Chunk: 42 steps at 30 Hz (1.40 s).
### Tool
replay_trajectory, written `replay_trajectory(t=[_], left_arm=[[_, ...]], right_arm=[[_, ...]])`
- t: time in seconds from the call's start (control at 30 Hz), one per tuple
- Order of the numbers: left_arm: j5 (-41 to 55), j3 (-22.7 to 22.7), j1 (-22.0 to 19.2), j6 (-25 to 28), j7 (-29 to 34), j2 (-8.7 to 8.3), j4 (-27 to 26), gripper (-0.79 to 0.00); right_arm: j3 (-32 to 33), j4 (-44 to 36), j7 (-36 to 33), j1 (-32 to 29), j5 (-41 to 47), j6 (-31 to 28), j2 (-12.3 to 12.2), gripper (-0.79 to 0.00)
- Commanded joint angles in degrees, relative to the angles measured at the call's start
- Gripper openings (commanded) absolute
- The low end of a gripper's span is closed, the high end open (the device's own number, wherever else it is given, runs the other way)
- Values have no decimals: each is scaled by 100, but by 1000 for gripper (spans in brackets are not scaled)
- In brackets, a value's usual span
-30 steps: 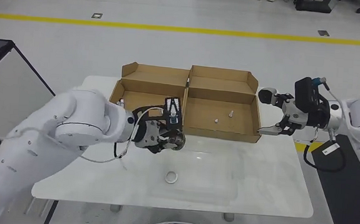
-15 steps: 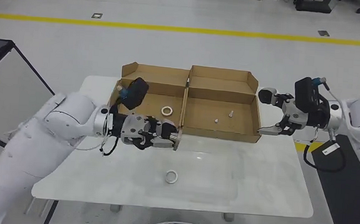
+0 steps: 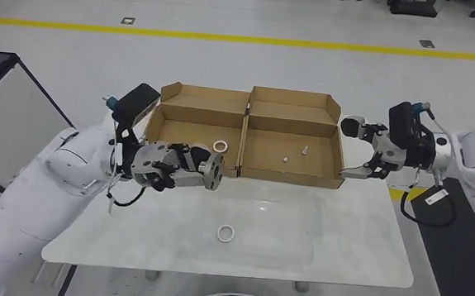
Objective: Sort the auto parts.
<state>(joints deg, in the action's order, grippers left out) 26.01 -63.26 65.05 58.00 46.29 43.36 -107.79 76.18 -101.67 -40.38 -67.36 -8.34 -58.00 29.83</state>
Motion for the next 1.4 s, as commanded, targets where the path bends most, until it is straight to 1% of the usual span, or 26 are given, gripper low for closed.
replay_trajectory(t=[0.0,0.17,0.23,0.27,0.3,0.37,0.47,0.6,0.9,1.07,1.3,1.37], left_arm=[[0,0,0,0,-1,0,-1,-785],[0,0,0,0,-1,0,-1,-785],[77,5,72,-66,-165,14,-62,-785],[348,32,154,0,-330,26,-77,-785],[533,31,189,0,-350,30,-105,-785],[1036,28,253,0,-304,44,-202,-785],[1855,-47,313,0,-1,78,-314,-785],[2434,-103,338,0,1,131,-530,-785],[3607,-190,473,0,2,299,-791,-785],[4067,-252,516,-63,65,398,-874,-785],[4446,-580,640,-495,497,587,-829,-785],[4354,-710,688,-640,642,646,-780,-785]], right_arm=[[0,0,0,0,0,0,0,0],[0,0,0,0,0,0,0,0],[0,0,0,0,0,0,0,0],[0,0,0,0,0,0,0,0],[0,0,0,0,0,0,0,0],[0,0,0,0,0,0,0,0],[0,0,0,0,0,0,0,0],[0,0,0,0,0,0,0,0],[0,0,0,0,0,0,0,0],[0,0,0,0,0,0,0,0],[0,0,0,0,0,0,0,0],[0,0,0,0,0,0,0,0]])
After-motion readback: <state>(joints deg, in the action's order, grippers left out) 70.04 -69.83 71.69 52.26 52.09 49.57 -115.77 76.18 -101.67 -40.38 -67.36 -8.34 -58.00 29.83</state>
